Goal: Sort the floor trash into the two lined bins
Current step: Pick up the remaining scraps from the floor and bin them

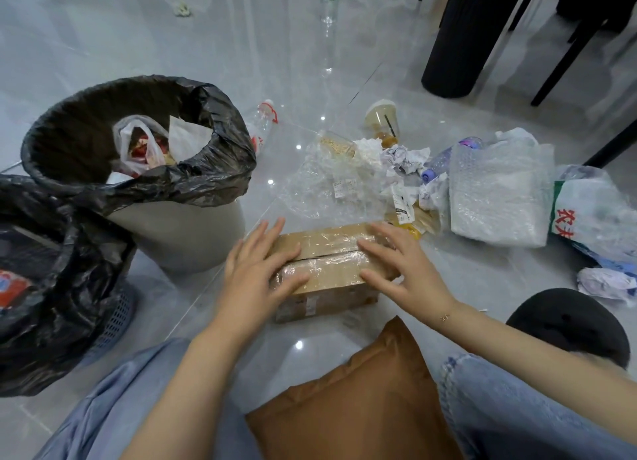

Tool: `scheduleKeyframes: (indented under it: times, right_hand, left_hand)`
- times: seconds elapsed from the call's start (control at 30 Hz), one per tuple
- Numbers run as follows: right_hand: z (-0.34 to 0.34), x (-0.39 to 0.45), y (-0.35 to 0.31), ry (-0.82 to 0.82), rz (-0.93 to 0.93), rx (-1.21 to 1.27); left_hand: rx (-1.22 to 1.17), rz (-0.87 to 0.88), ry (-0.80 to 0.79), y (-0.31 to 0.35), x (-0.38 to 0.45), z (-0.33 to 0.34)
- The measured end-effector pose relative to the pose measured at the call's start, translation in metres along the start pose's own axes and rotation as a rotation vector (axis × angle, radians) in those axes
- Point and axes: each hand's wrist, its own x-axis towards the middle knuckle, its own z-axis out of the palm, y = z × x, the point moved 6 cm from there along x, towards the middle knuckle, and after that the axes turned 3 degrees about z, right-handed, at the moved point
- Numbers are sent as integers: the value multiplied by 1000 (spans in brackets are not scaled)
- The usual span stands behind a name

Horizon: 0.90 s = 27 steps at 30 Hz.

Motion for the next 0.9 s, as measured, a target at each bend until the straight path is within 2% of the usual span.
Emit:
scheduleKeyframes:
  times: [0.13,0.23,0.33,0.43,0.53,0.63,0.73,0.83,0.87,0.9]
  right_hand:
    - [5,-7,2,-62,-93,-182]
    - [8,-4,4,-78,-125,-286]
    - [10,2,7,-81,-102,-304]
    - [10,1,7,-89,-100,-298]
    - [12,-2,5,-132,-70,-260]
    - [14,-6,3,-189,-59,-194]
    - [3,-16,-1,-155,-78,-114]
    - [-18,-21,11,-33,85,-85]
    - [-25,-21,22,-29,200,-153]
    - [-29,-20,35,-94,336,-262]
  left_hand:
    - [370,38,-277,15,0,25]
    - [516,114,-320,21,5,33]
    - [501,74,-374,14,12,36]
    - [411,106,-337,17,12,35]
    - [426,92,-341,18,10,32]
    - [487,20,-331,29,-5,30]
    - [618,-141,-292,47,-31,31]
    - [719,-296,-318,64,-36,29]
    - [739,-323,-344,68,-29,28]
    - [749,-316,-355,72,-18,28]
